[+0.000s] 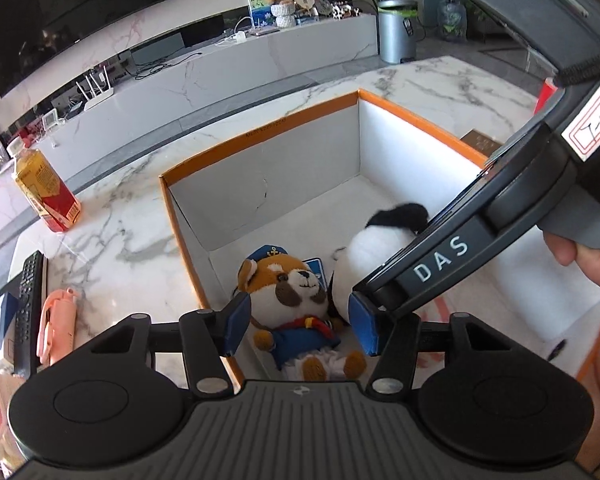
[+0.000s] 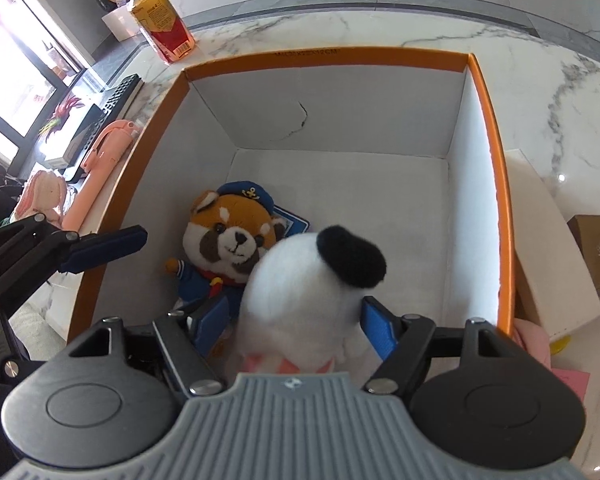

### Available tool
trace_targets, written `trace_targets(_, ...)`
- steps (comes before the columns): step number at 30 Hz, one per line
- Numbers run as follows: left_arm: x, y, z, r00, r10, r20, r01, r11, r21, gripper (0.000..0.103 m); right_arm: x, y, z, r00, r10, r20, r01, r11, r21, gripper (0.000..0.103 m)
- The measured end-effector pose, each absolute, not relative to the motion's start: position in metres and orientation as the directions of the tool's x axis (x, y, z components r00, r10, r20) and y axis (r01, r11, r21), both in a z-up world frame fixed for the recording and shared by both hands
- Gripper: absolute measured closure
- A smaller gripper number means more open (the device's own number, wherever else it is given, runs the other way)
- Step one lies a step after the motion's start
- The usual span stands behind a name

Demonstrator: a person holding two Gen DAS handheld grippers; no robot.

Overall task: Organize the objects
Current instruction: 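Lower both plushes into the orange box and open both grippers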

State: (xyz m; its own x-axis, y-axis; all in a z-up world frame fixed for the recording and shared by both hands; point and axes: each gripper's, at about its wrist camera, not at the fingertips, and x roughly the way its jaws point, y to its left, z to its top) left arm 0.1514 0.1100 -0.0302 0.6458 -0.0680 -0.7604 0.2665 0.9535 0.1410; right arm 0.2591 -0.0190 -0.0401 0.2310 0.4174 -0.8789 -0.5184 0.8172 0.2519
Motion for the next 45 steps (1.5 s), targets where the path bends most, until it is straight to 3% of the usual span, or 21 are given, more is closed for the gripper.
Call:
trace_targets(2, 0.145, 0.113, -0.026, 0.656, -0.065, -0.752, 0.250, 0.959, 0.135, 0.045, 0.256, -0.021, -0.037, 0.230, 0.420, -0.878, -0.526, 0.813, 0.250, 0.030)
trace_targets(6, 0.134, 0.129, -0.007, 0.703, -0.079, -0.707, 0.182, 0.981, 0.072, 0.046, 0.249, -0.021, -0.041, 0.239, 0.365, -0.900, -0.554, 0.812, 0.182, 0.044)
trace_targets(11, 0.136, 0.149, 0.003, 0.706, -0.050, -0.706, 0.079, 0.997, 0.008, 0.046, 0.244, -0.019, -0.047, 0.258, 0.372, -0.892, -0.561, 0.809, 0.176, 0.041)
trace_targets(13, 0.138, 0.154, -0.001, 0.686, -0.050, -0.725, 0.053, 0.998, -0.019, 0.051, 0.245, -0.021, -0.047, 0.286, 0.379, -0.880, -0.534, 0.826, 0.182, 0.047)
trace_targets(15, 0.141, 0.157, -0.006, 0.667, -0.040, -0.744, 0.028, 0.999, -0.029, 0.065, 0.245, -0.023, -0.044, 0.340, 0.360, -0.869, -0.501, 0.851, 0.156, 0.051)
trace_targets(17, 0.139, 0.159, -0.010, 0.659, -0.043, -0.751, 0.028, 0.999, -0.032, 0.072, 0.245, -0.022, -0.043, 0.400, 0.333, -0.854, -0.481, 0.869, 0.114, 0.054)
trace_targets(24, 0.135, 0.157, -0.016, 0.645, -0.067, -0.761, 0.050, 0.998, -0.045, 0.085, 0.259, -0.024, -0.051, 0.447, 0.382, -0.808, -0.378, 0.900, 0.216, 0.054)
trace_targets(30, 0.136, 0.157, -0.016, 0.645, -0.074, -0.761, 0.045, 0.997, -0.058, 0.086, 0.256, -0.024, -0.053, 0.339, 0.474, -0.812, -0.356, 0.864, 0.356, 0.056)
trace_targets(45, 0.126, 0.148, 0.001, 0.679, -0.021, -0.734, 0.023, 1.000, -0.008, 0.083, 0.243, -0.021, -0.045, 0.389, 0.421, -0.820, -0.420, 0.873, 0.249, 0.050)
